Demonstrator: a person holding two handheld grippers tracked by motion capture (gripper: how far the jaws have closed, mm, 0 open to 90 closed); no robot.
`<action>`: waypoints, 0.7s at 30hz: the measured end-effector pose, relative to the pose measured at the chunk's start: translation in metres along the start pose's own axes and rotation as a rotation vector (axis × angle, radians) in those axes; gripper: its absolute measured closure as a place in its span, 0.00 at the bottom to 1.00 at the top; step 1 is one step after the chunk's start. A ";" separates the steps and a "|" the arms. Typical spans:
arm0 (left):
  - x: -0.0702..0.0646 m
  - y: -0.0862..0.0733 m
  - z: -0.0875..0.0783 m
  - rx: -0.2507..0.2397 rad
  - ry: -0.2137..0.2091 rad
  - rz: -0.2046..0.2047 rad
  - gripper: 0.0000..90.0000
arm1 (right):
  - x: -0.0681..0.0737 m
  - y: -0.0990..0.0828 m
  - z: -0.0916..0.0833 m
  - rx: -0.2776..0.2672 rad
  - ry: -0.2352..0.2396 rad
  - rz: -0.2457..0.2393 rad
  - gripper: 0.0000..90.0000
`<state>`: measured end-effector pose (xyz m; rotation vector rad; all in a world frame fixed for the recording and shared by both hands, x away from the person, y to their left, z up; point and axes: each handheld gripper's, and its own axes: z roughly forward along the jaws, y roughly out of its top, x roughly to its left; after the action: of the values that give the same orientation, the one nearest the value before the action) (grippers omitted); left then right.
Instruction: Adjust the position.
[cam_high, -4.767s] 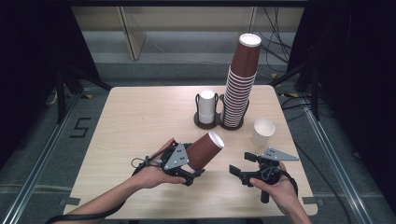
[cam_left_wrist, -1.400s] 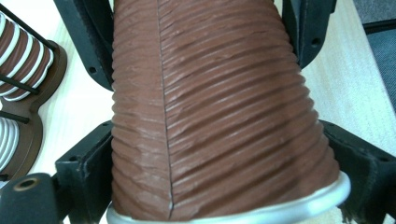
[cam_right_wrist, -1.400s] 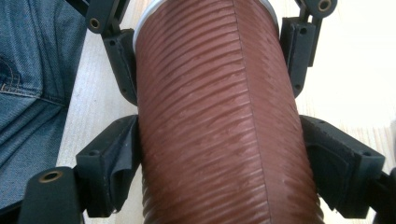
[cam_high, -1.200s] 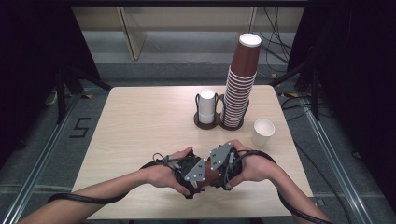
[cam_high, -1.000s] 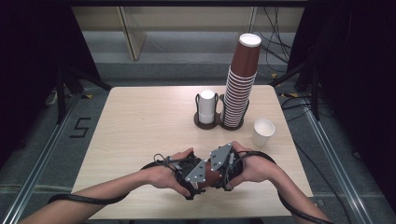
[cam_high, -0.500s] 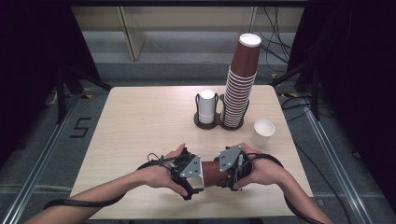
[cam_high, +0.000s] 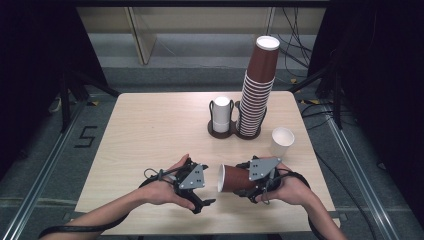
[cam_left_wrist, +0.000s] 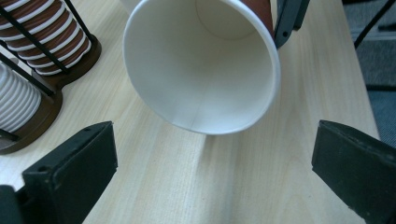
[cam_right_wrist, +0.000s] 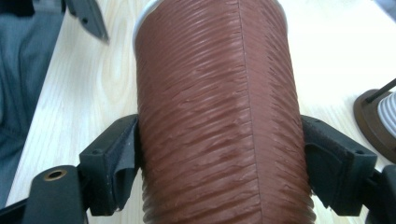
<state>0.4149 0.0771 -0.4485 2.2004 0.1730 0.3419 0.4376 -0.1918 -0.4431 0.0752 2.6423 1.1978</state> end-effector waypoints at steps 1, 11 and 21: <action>0.000 -0.001 0.000 -0.007 0.001 -0.010 0.00 | 0.001 -0.001 0.000 -0.022 -0.012 0.005 0.22; 0.004 0.001 -0.006 -0.054 0.007 -0.058 0.00 | 0.009 -0.014 0.002 -0.142 -0.096 0.075 0.22; 0.006 0.007 -0.008 -0.100 -0.023 -0.094 0.00 | 0.012 -0.018 0.002 -0.229 -0.149 0.112 0.22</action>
<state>0.4177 0.0807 -0.4375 2.0893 0.2413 0.2664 0.4272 -0.2003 -0.4605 0.2644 2.3848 1.4621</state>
